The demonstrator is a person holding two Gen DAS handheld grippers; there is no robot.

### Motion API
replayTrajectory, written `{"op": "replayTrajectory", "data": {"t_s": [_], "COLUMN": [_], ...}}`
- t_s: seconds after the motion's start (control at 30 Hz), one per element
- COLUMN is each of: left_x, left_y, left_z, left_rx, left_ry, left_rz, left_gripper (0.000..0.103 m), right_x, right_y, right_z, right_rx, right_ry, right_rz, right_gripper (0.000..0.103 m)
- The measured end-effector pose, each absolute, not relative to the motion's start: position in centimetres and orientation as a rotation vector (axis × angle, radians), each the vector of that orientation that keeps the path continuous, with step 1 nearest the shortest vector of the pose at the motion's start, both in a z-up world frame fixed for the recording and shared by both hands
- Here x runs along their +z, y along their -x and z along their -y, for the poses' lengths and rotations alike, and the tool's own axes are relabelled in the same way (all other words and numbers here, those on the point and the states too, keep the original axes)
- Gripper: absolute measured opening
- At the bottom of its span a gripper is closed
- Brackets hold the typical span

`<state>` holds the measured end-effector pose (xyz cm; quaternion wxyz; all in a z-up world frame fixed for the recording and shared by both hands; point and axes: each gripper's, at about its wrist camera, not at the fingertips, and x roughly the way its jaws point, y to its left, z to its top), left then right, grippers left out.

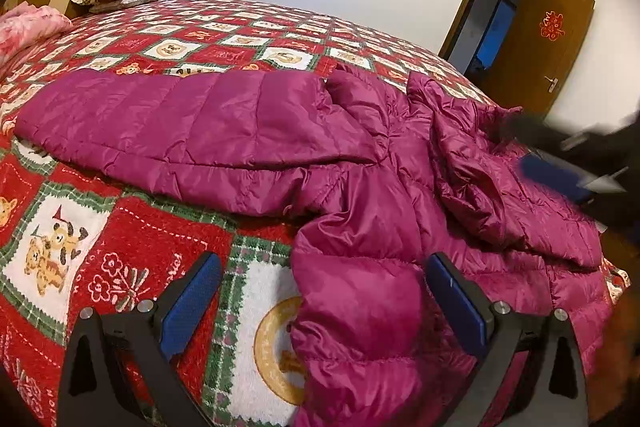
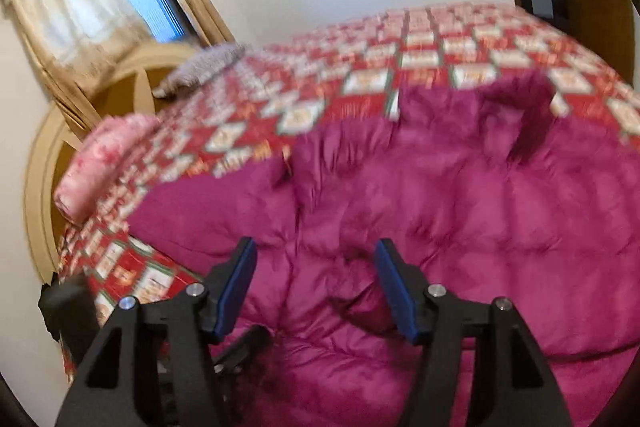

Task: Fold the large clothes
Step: 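Fold the held sleeve across the jacket front with the right tool, then grasp the other sleeve cuff with the left tool and lift it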

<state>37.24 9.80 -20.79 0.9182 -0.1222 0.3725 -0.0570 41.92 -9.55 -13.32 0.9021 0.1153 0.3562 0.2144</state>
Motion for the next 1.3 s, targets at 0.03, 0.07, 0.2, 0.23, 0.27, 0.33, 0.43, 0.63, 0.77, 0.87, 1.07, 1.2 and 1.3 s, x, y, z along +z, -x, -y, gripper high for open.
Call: {"op": "replayTrajectory", "data": {"t_s": [0.03, 0.07, 0.2, 0.23, 0.27, 0.33, 0.43, 0.63, 0.77, 0.87, 1.07, 1.2, 1.3], "left_x": [-20.8, -20.8, -20.0, -19.4, -18.4, -16.0, -13.0, -13.8, -17.8, -20.5, -20.1, -16.2, -14.1], "left_y": [-37.3, -37.4, -37.6, -37.6, -37.5, -37.6, -39.0, -44.7, -47.0, -47.0, -47.1, -44.5, -43.4], "left_z": [-9.7, -9.7, -9.1, -8.9, -8.5, -7.6, -5.5, 0.2, 1.5, 1.1, 0.3, -4.6, -9.9], "left_rx": [-0.114, -0.111, -0.081, -0.069, -0.055, -0.052, -0.071, -0.004, 0.114, 0.150, 0.125, 0.133, 0.193], "left_ry": [0.246, 0.241, 0.189, 0.162, 0.122, 0.077, 0.049, -0.063, -0.088, -0.067, -0.036, 0.132, 0.205], "left_rz": [-0.770, -0.773, -0.794, -0.790, -0.774, -0.729, -0.685, -0.722, -0.833, -0.856, -0.861, -0.709, -0.648], "left_gripper": [0.102, 0.102, 0.102, 0.102, 0.102, 0.102, 0.102, 0.102, 0.102, 0.102, 0.102, 0.102, 0.102], "right_x": [-11.9, -11.1, -9.4, -9.6, -9.9, -11.1, -14.1, -18.1, -18.7, -18.8, -19.1, -19.2, -19.1], "right_y": [-41.1, -40.6, -39.5, -39.7, -39.8, -40.2, -41.2, -42.1, -42.4, -42.4, -42.2, -42.0, -41.9], "right_z": [11.0, 12.2, 19.8, 21.8, 23.4, 27.1, 29.4, 28.2, 27.6, 27.4, 27.2, 27.6, 27.7], "right_rx": [0.419, 0.388, 0.094, 0.025, -0.019, -0.099, -0.158, -0.151, -0.155, -0.142, -0.151, -0.116, -0.105], "right_ry": [-0.229, -0.220, -0.159, -0.163, -0.177, -0.221, -0.250, -0.221, -0.183, -0.195, -0.146, -0.176, -0.190], "right_rz": [-0.698, -0.676, -0.635, -0.645, -0.655, -0.684, -0.748, -0.821, -0.828, -0.815, -0.804, -0.789, -0.783], "right_gripper": [0.050, 0.049, 0.047, 0.046, 0.046, 0.044, 0.041, 0.041, 0.041, 0.044, 0.050, 0.061, 0.062]}}
